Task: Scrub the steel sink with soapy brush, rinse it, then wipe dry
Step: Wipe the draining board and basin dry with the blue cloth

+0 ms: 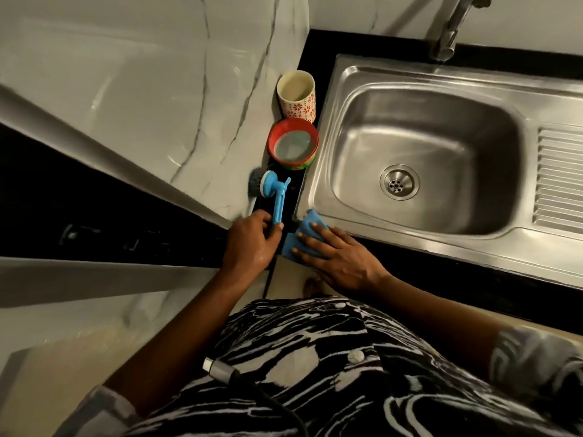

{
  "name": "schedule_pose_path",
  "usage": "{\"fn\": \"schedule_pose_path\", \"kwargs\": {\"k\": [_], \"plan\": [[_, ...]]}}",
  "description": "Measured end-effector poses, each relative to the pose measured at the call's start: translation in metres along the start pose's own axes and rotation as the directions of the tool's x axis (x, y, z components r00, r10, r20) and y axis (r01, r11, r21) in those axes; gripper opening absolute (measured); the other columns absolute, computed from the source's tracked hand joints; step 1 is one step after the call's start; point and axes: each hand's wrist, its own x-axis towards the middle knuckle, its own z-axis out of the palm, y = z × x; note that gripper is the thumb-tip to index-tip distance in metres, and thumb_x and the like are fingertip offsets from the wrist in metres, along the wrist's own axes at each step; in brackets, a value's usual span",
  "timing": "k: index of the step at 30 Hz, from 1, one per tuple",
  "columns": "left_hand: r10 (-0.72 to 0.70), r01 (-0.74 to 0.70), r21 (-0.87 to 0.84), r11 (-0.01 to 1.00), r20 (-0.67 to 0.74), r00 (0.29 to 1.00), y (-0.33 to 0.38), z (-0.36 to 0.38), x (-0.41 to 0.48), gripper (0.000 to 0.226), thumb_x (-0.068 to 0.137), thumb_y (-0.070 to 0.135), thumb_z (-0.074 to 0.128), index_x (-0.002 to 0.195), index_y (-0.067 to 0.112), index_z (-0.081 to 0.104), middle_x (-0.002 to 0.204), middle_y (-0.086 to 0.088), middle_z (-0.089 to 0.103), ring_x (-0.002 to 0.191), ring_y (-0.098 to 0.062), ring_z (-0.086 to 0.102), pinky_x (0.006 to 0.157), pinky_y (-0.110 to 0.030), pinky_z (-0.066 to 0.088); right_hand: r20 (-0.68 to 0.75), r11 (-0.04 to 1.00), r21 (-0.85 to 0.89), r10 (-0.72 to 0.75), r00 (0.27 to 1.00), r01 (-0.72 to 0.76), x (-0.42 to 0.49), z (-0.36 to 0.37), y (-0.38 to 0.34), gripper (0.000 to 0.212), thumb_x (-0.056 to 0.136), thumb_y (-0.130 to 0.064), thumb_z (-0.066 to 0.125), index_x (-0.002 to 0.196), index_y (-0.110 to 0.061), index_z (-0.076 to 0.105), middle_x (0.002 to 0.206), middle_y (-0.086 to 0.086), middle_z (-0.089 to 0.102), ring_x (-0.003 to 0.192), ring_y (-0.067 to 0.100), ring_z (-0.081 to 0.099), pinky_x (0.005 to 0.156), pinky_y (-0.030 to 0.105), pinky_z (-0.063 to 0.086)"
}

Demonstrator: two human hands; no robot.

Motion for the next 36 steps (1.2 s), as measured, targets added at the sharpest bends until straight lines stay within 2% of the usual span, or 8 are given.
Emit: {"fn": "schedule_pose_path", "kwargs": {"k": [7, 9, 14, 18, 22, 28, 31, 36], "plan": [[0.059, -0.059, 0.005, 0.998, -0.055, 0.997, 0.004, -0.026, -0.011, 0.021, 0.095, 0.035, 0.074, 0.102, 0.016, 0.071, 0.078, 0.009, 0.067, 0.063, -0.005, 0.063, 0.057, -0.023, 0.053, 0.012, 0.998, 0.067, 0.01, 1.0, -0.011, 0.082, -0.01, -0.026, 0.057, 0.1, -0.044, 0.05, 0.155, -0.031, 0.041, 0.166, 0.003, 0.029, 0.156, 0.038, 0.011, 0.12, 0.059, 0.024], [0.069, -0.067, 0.026, 0.997, -0.061, 0.996, 0.004, -0.031, -0.013, 0.019, 0.095, 0.036, 0.074, 0.099, 0.019, 0.07, 0.074, 0.013, 0.063, 0.059, -0.001, 0.059, 0.054, -0.014, 0.044, 0.054, 0.998, 0.039, 0.055, 0.997, -0.058, 0.1, -0.018, -0.03, 0.064, 0.098, -0.047, 0.053, 0.157, -0.03, 0.035, 0.169, 0.004, 0.02, 0.157, 0.037, 0.01, 0.118, 0.062, 0.024], [0.081, -0.079, 0.041, 0.996, -0.054, 0.995, -0.001, -0.034, -0.019, 0.018, 0.094, 0.038, 0.073, 0.097, 0.021, 0.069, 0.071, 0.012, 0.064, 0.057, -0.003, 0.059, 0.052, -0.018, 0.045, 0.078, 0.983, 0.001, 0.184, 0.98, -0.184, 0.107, -0.023, -0.04, 0.079, 0.097, -0.049, 0.053, 0.163, -0.03, 0.014, 0.171, 0.005, 0.002, 0.156, 0.038, -0.001, 0.117, 0.065, 0.019], [0.081, -0.078, 0.061, 0.995, -0.063, 0.995, -0.004, -0.032, -0.022, 0.018, 0.093, 0.038, 0.074, 0.095, 0.022, 0.067, 0.069, 0.012, 0.062, 0.054, -0.003, 0.056, 0.051, -0.019, 0.041, 0.076, 0.934, 0.044, 0.351, 0.933, -0.355, 0.108, -0.03, -0.046, 0.087, 0.096, -0.048, 0.055, 0.164, -0.026, 0.006, 0.169, 0.009, 0.003, 0.155, 0.039, 0.002, 0.115, 0.065, 0.024], [0.078, -0.073, 0.083, 0.994, -0.062, 0.995, -0.005, -0.029, -0.023, 0.017, 0.093, 0.036, 0.074, 0.095, 0.02, 0.068, 0.07, 0.013, 0.062, 0.053, -0.001, 0.052, 0.05, -0.015, 0.032, 0.05, 0.87, 0.085, 0.483, 0.874, -0.486, 0.101, -0.03, -0.037, 0.077, 0.099, -0.043, 0.049, 0.163, -0.019, 0.014, 0.168, 0.013, 0.01, 0.152, 0.039, 0.014, 0.111, 0.063, 0.031], [0.069, -0.066, 0.093, 0.994, -0.031, 0.997, -0.012, -0.018, -0.024, 0.019, 0.093, 0.036, 0.074, 0.097, 0.019, 0.068, 0.074, 0.009, 0.065, 0.056, -0.004, 0.055, 0.051, -0.024, 0.044, 0.049, 0.787, 0.13, 0.603, 0.797, -0.603, 0.087, -0.029, -0.028, 0.068, 0.104, -0.045, 0.034, 0.164, -0.02, 0.014, 0.167, 0.012, 0.012, 0.15, 0.038, 0.021, 0.109, 0.06, 0.032], [0.043, -0.043, 0.115, 0.992, 0.002, 0.999, -0.014, -0.01, -0.021, 0.018, 0.095, 0.034, 0.074, 0.097, 0.018, 0.068, 0.073, 0.01, 0.064, 0.055, 0.0, 0.052, 0.05, -0.016, 0.035, 0.054, 0.758, 0.107, 0.642, 0.765, -0.644, 0.076, -0.031, -0.02, 0.066, 0.105, -0.044, 0.034, 0.163, -0.019, 0.015, 0.166, 0.012, 0.015, 0.148, 0.037, 0.023, 0.108, 0.058, 0.033], [0.037, -0.041, 0.181, 0.983, 0.028, 0.999, -0.013, 0.003, -0.012, 0.019, 0.097, 0.035, 0.072, 0.097, 0.018, 0.065, 0.078, 0.006, 0.064, 0.06, -0.003, 0.052, 0.05, -0.014, 0.03, 0.08, 0.695, 0.06, 0.712, 0.698, -0.716, 0.038, -0.033, 0.013, 0.054, 0.104, -0.041, 0.037, 0.154, -0.021, 0.033, 0.149, 0.011, 0.042, 0.128, 0.035, 0.044, 0.099, 0.053, 0.04]]}}
